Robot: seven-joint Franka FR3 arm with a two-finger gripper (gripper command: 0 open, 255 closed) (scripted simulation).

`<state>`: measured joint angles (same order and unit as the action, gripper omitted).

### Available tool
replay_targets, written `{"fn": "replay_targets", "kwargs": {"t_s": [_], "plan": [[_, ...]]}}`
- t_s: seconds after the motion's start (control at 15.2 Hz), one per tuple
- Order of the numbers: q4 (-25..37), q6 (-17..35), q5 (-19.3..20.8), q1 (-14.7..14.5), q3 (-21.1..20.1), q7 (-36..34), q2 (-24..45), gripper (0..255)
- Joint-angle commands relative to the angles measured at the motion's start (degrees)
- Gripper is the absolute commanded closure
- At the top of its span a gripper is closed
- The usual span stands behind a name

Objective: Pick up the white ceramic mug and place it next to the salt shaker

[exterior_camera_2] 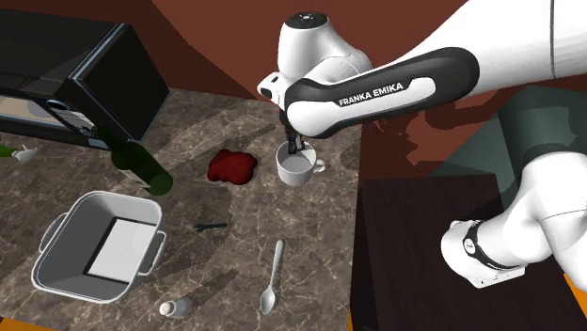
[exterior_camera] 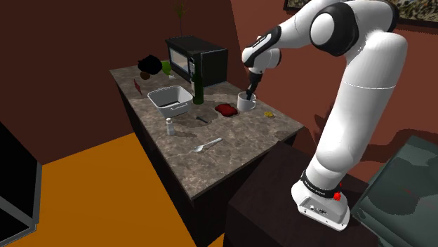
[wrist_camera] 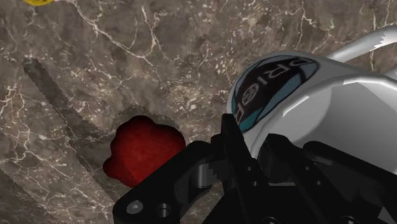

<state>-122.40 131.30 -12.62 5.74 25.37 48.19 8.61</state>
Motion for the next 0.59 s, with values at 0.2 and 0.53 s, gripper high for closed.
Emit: {"fn": "replay_targets", "kwargs": {"t_s": [0.2,0.53], "plan": [[-1.05,1.2,1.13,-4.38,-2.8,-7.8,-0.91,255],[-0.28,1.81,1.69,-8.36,-5.59,-14.93,-0.33,255]]}}
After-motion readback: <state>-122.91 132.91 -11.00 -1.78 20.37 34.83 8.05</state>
